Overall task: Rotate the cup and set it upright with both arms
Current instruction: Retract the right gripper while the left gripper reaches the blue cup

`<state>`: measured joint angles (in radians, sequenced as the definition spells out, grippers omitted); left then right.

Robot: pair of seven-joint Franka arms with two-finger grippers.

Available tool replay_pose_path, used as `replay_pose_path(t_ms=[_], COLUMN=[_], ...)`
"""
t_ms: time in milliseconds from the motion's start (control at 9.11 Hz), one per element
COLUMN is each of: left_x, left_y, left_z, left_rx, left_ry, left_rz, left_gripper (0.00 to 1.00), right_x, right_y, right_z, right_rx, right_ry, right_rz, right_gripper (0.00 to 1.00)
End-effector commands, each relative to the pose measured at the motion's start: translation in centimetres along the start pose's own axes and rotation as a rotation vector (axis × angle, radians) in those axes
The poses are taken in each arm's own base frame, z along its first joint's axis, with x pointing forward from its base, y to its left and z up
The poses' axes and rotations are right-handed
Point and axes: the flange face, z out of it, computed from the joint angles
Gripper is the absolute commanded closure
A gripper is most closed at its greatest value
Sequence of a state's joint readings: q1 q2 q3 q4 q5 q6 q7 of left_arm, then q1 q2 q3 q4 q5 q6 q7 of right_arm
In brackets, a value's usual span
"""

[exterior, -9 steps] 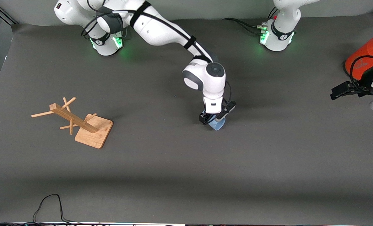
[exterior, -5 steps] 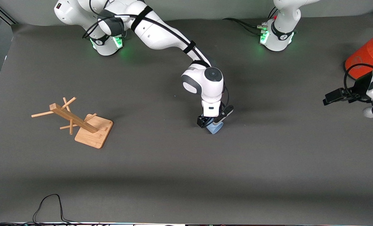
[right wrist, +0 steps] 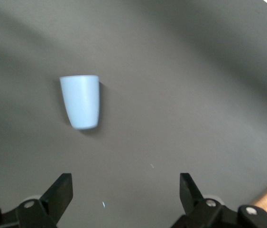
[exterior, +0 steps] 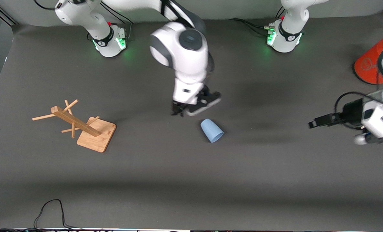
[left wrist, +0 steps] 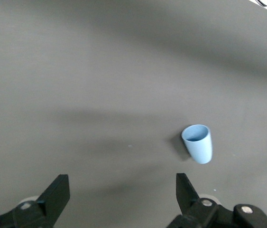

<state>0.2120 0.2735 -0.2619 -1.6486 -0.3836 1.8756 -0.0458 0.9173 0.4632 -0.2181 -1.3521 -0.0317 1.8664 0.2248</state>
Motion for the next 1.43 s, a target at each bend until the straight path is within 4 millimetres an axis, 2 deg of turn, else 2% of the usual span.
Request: replay_pose_path(t_ms=[0,110,329,439,549,659,878,988,1098,1207,1317], left_x=[3.3,3.8,4.9,4.5,3.6,2.7,1.2,0.3,-0.1,-0.8,-1.4], left_y=[5.4,7.3,11.1,13.8,15.9,16.9,17.9,18.4,18.0,18.3,18.5], left_z=[5.8,9.0,16.2,20.3,25.2,29.1,32.2,34.1,35.1,35.8,36.7], left_rx=[-0.061,-0.11,-0.209,-0.223,-0.232,-0.233,-0.222,-0.217,-0.213,-0.208,-0.188], left_ry=[-0.063,-0.107,-0.101,-0.062,-0.047,-0.045,-0.089,-0.112,-0.137,-0.16,-0.178], left_rz=[0.107,0.147,0.234,0.278,0.283,0.29,0.321,0.343,0.364,0.365,0.373], left_gripper=[0.0,0.0,0.0,0.0,0.0,0.0,0.0,0.0,0.0,0.17,0.38], right_x=[-4.7,-5.9,-8.3,-9.4,-10.6,-11.6,-14.0,-15.5,-16.4,-17.4,-16.8], right_y=[7.2,11.2,20.5,24.2,26.8,29.1,34.5,37.0,38.5,40.2,38.8], right_z=[-4.9,-7.7,-10.6,-11.2,-11.4,-11.4,-11.7,-12.5,-12.6,-12.2,-12.0], right_rx=[0.043,0.044,0.054,0.066,0.067,0.075,0.096,0.108,0.113,0.122,0.13], right_ry=[-0.064,-0.071,-0.106,-0.117,-0.15,-0.162,-0.184,-0.179,-0.186,-0.198,-0.21], right_rz=[0.059,0.088,0.123,0.186,0.229,0.263,0.324,0.367,0.39,0.39,0.362], right_gripper=[0.0,0.0,0.0,0.0,0.0,0.0,0.0,0.0,0.0,0.0,0.0])
